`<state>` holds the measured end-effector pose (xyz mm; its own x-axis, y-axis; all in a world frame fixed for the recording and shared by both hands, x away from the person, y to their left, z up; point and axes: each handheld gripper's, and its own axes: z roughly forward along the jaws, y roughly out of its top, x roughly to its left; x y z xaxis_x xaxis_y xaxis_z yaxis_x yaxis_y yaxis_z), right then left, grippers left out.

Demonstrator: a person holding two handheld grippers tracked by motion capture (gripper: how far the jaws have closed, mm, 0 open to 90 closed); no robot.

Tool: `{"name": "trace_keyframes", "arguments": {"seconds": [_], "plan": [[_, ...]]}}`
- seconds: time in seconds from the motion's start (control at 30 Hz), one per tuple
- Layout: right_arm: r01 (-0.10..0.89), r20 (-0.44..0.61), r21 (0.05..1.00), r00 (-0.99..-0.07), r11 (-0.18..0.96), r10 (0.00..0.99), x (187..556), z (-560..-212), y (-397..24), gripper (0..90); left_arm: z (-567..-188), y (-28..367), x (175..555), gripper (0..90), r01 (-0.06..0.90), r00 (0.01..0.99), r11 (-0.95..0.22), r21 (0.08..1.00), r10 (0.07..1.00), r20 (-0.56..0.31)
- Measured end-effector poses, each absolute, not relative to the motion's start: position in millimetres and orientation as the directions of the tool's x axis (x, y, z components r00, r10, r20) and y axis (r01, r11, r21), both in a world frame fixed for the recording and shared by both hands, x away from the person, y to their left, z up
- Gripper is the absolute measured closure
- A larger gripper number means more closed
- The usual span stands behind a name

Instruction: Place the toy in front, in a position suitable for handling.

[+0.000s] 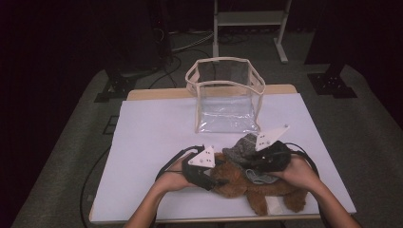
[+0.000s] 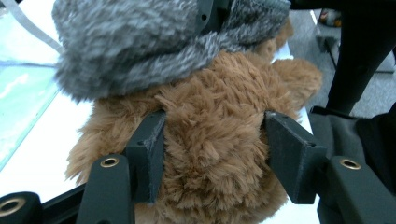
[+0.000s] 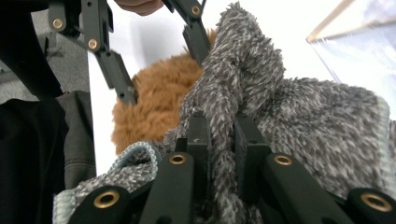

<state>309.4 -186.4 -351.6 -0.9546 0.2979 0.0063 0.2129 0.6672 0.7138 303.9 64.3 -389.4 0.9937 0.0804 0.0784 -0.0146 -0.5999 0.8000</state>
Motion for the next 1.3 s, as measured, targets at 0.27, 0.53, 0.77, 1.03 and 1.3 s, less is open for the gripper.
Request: {"name": "trace_keyframes", "arguments": {"seconds": [0.27, 0.53, 0.77, 1.03, 1.3], "plan": [[0.274, 0.034, 0.716, -0.932, 0.641, 0.361, 316.8, -346.1, -226.6, 78.1, -390.8, 65.9, 306.0, 42.1, -0.006, 0.995, -0.583, 0.813, 0.079, 0.064], [0.344, 0.068, 0.746, -0.891, 0.571, 0.448, 315.9, -346.7, -277.4, 78.2, -382.4, 70.1, 310.6, 35.9, 0.005, 0.994, -0.575, 0.818, 0.095, 0.06], [0.309, 0.065, 0.759, -0.911, 0.572, 0.406, 303.1, -363.4, -258.4, 78.6, -377.6, 74.1, 316.9, 27.6, 0.043, 0.992, -0.543, 0.839, 0.125, 0.03], [0.273, 0.045, 0.77, -0.925, 0.577, 0.378, 284.0, -368.9, -250.9, 78.9, -380.7, 69.6, 324.8, 18.9, 0.074, 0.993, -0.548, 0.833, 0.121, -0.008], [0.271, 0.055, 0.781, -0.927, 0.563, 0.371, 281.7, -371.6, -253.1, 78.8, -392.1, 62.5, 333.7, 16.6, 0.133, 0.991, -0.562, 0.817, 0.078, -0.108]]}}
